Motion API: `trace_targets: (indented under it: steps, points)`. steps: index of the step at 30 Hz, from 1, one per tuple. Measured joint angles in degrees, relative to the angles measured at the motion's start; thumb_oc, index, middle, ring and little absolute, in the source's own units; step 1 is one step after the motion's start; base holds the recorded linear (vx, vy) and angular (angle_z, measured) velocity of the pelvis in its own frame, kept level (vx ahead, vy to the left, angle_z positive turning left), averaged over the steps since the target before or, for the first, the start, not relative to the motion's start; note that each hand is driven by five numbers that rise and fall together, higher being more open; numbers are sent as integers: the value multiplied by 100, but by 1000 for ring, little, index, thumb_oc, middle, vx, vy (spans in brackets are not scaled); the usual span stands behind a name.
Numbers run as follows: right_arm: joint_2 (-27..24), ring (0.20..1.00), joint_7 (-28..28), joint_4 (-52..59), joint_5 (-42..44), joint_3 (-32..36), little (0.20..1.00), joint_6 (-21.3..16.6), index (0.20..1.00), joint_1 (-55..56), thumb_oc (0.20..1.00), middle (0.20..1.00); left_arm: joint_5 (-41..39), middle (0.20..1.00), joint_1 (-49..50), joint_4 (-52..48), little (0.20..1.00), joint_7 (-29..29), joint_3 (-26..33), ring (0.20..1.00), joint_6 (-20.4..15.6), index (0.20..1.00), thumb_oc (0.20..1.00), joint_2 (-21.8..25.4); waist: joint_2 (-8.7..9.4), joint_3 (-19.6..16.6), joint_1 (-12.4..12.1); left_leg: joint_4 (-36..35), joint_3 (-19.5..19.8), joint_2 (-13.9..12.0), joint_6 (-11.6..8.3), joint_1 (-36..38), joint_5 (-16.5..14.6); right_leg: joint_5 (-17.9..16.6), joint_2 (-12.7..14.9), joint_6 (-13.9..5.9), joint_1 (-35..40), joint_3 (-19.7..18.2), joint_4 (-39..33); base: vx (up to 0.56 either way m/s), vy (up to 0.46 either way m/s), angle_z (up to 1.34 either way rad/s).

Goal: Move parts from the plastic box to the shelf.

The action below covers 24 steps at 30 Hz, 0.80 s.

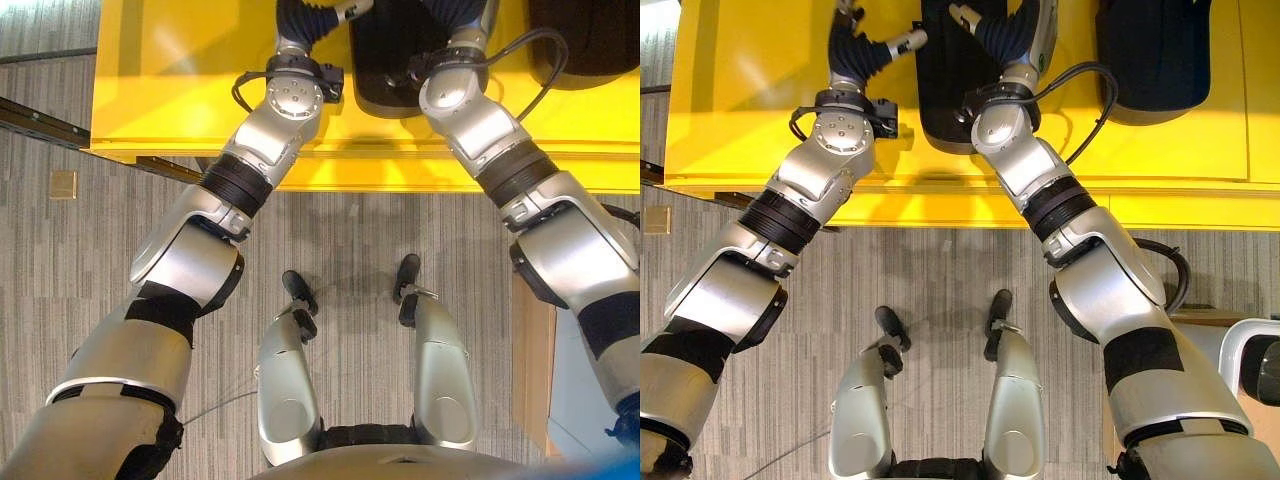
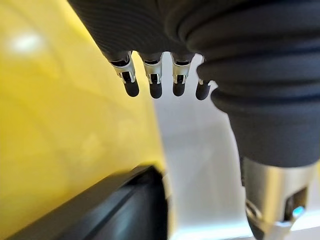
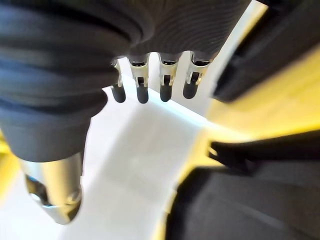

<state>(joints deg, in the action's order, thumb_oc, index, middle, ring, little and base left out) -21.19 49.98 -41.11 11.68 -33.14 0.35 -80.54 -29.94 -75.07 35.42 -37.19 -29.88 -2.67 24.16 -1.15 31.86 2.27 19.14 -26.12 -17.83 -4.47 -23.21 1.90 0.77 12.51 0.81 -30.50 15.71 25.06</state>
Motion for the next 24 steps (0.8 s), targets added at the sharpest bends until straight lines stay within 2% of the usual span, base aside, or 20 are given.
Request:
trace_targets:
  steps: [3, 6, 7, 9, 10, 12, 14, 15, 17, 20, 24]
  points:
    - [-127, 1000, -108, 797, -476, 215, 1000, -87, 1000, 117, 1000, 1000, 349, 1000, 217, -512, 1000, -107, 285, 1000, -205, 1000, 1000, 175, -1, 0, -9, -18, 2, -6, 5, 2, 20, -7, -10, 9, 0, 8, -5, 0, 0, 0]
    - [-561, 1000, -729, 2893, -806, 695, 1000, 110, 1000, 1132, 1000, 1000, 713, 1000, 1351, -2141, 1000, 87, 1046, 1000, -270, 1000, 1000, 484, -1, 0, -16, -46, 23, 3, 3, 71, 20, -2, -13, 4, 75, 13, -4, 5, -7, 3]
    - [-766, 1000, -990, 3749, -990, 948, 1000, 209, 1000, 1996, 1000, 1000, 888, 1000, 2163, -2847, 1000, 150, 1401, 1000, -293, 1000, 1000, 633, -1, -1, -13, -92, 29, 21, 3, 176, 20, 4, -12, -6, 167, 1, -6, 15, 7, 6]
    - [-836, 1000, -1328, 4317, -1297, 1178, 1000, 391, 1000, 2935, 1000, 1000, 1077, 1000, 3121, -3512, 1000, 288, 1866, 1000, -266, 1000, 1000, 615, 2, -5, -23, -111, 29, 44, -10, 247, 3, 48, 4, -56, 249, -14, -35, 16, 7, 3]
    - [-842, 1000, -1533, 4810, -1563, 1332, 1000, 416, 1000, 3561, 1000, 1000, 1284, 1000, 3931, -4218, 1000, 361, 2180, 1000, -339, 1000, 1000, 534, 3, -6, 2, -112, 17, 54, -8, 243, -3, 58, 3, -72, 245, -32, -69, 0, 0, 0]
    - [-853, 1000, -1835, 4970, -1888, 1501, 1000, 419, 1000, 4173, 1000, 1000, 1447, 1000, 4604, -4468, 1000, 476, 2237, 1000, -417, 1000, 1000, 512, 2, -6, -13, -106, 15, 67, -6, 280, -9, 64, 11, -81, 271, -49, -57, -3, 16, -1]
    - [-849, 1000, -2303, 5626, -2106, 1896, 1000, 406, 1000, 4940, 1000, 1000, 1606, 1000, 5321, -4931, 1000, 755, 2428, 1000, -430, 1000, 1000, 295, 3, -6, -12, -150, 0, 87, -38, 308, -31, 84, 17, -128, 288, -63, -124, -7, 16, -1]
    - [-869, 1000, -2410, 5759, -2186, 1977, 1000, 330, 1000, 5097, 1000, 1000, 1607, 1000, 5447, -5017, 1000, 843, 2431, 1000, -450, 1000, 1000, 284, 3, -6, -1, -176, -4, 96, -35, 315, -30, 76, 17, -143, 288, -66, -137, -46, 44, -4]
    - [-1071, 1000, -2996, 5926, -2190, 2240, 1000, 185, 1000, 5439, 1000, 1000, 1594, 1000, 5630, -5173, 1000, 1311, 2532, 1000, -456, 1000, 1000, 292, 3, -6, 40, -302, -28, 123, -46, 363, 5, 19, -24, -215, 293, -93, -273, -67, 78, -14]
    - [-1351, 1000, -3313, 6206, -1965, 2589, 1000, 42, 1000, 6405, 1000, 1000, 1512, 1000, 6082, -5369, 1000, 1678, 2692, 1000, -538, 1000, 1000, 329, 7, -4, 78, -453, -51, 191, -50, 483, 33, -13, -47, -256, 310, -166, -322, -42, 45, -15]
    - [-1822, 1000, -3659, 6421, -1825, 3591, 1000, -619, 1000, 8382, 1000, 1000, 1178, 1000, 7527, -5885, 1000, 2117, 3096, 1000, -777, 1000, 1000, 468, 9, -2, 257, -694, -266, 190, -57, 708, 92, -45, -157, -244, 384, -289, -488, -34, 48, -23]
